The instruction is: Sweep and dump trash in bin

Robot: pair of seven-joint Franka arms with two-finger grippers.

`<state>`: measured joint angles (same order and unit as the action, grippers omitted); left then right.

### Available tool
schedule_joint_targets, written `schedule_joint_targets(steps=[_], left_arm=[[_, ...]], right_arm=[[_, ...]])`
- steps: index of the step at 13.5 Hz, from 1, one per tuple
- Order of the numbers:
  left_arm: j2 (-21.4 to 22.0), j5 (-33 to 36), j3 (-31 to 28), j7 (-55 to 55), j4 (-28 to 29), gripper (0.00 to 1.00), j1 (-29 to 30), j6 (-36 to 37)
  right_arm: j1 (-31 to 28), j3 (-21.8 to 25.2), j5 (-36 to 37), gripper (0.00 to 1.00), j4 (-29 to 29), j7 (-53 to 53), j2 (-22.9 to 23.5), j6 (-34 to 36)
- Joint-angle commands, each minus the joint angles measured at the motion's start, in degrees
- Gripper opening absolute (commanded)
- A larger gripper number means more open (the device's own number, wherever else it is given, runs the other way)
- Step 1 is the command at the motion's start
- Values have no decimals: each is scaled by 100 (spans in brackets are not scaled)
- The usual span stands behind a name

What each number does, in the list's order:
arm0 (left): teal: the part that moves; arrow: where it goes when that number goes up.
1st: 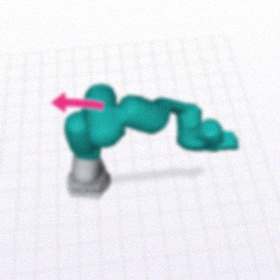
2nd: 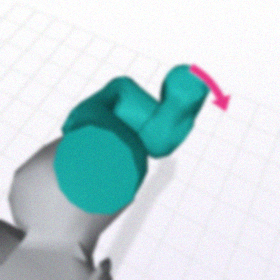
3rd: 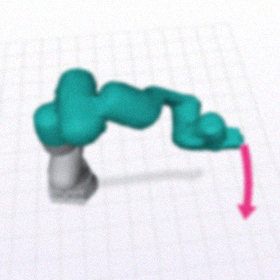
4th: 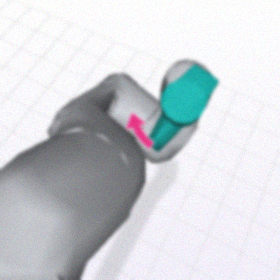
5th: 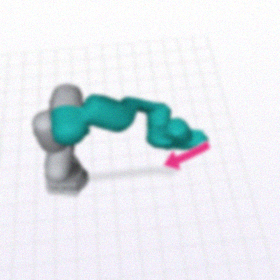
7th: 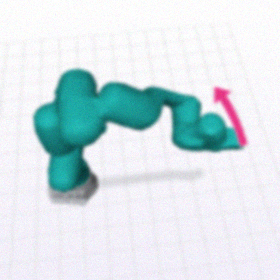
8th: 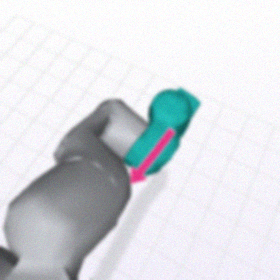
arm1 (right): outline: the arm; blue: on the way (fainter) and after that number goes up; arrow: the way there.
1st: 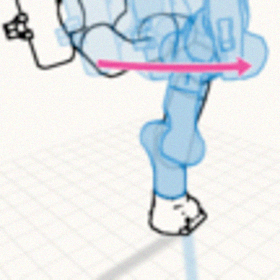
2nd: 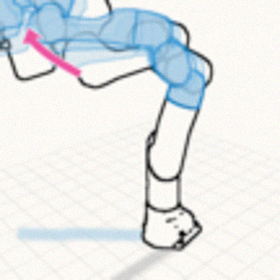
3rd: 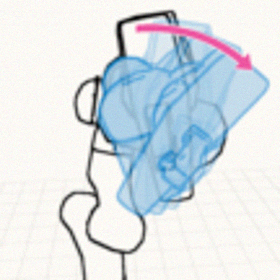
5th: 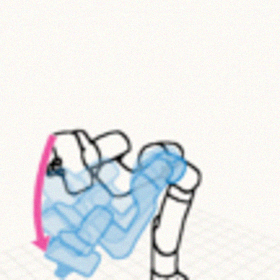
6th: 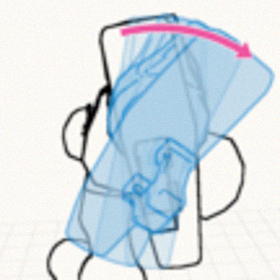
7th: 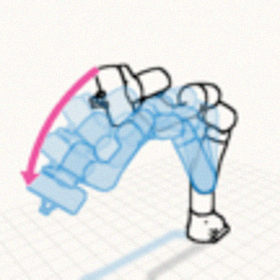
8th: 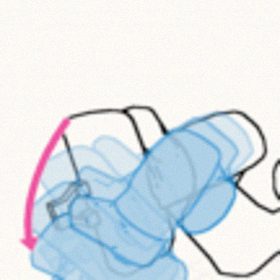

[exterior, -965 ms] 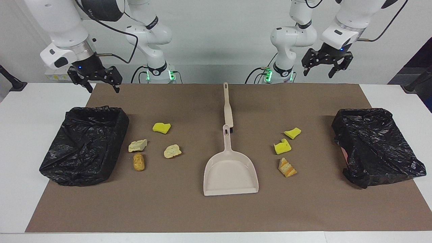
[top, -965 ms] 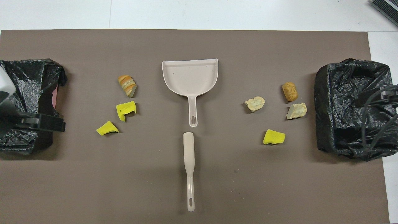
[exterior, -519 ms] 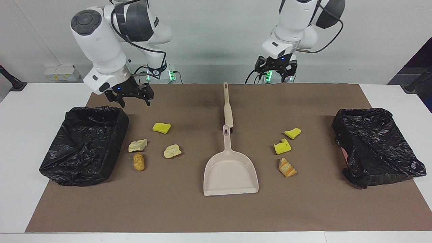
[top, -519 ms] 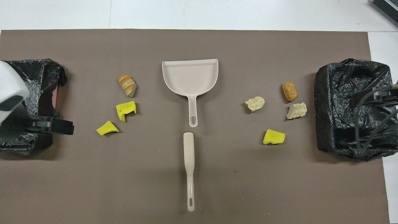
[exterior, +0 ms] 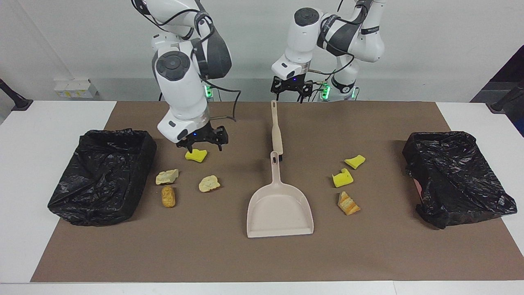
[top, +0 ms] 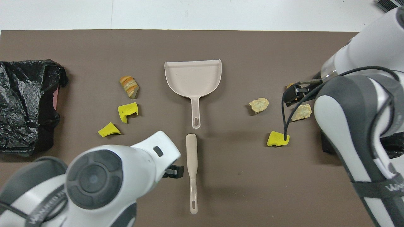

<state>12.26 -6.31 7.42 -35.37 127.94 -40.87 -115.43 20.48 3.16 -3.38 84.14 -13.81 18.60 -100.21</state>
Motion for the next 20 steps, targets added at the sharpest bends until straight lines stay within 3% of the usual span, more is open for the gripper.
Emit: schedule_joint_targets(steps=[1,5,8,12,14,16,17,20], left_arm=[[-320,-72,-118,-558,433,100,-527,-734],[-654,-72,-118,-550,618,100,-668,-1104],[-935,-63,-118,-523,601,100,-677,-1438],[-953,-72,-118,-541,627,100,-712,-1439],[-936,-63,-118,-532,688,69,-721,-1439],[-910,-72,-118,-497,758,8,-721,-1430],[-910,-63,-118,-497,768,0,-721,-1430],[-918,-63,-118,-471,759,0,-668,-1378]], right_arm=[[104,-122,-259,100,-171,-340,354,-348],[509,-123,-259,100,-266,-991,785,-964],[920,-114,-233,100,-749,-1412,1276,-1123],[1177,-122,-180,100,-812,-1836,1497,-1325],[1247,-131,-180,100,-768,-1871,1533,-1361],[1256,-131,-180,88,-733,-1854,1524,-1378],[1274,-131,-206,87,-733,-1827,1515,-1378],[1283,-149,-294,82,-400,-1705,1489,-1553]])
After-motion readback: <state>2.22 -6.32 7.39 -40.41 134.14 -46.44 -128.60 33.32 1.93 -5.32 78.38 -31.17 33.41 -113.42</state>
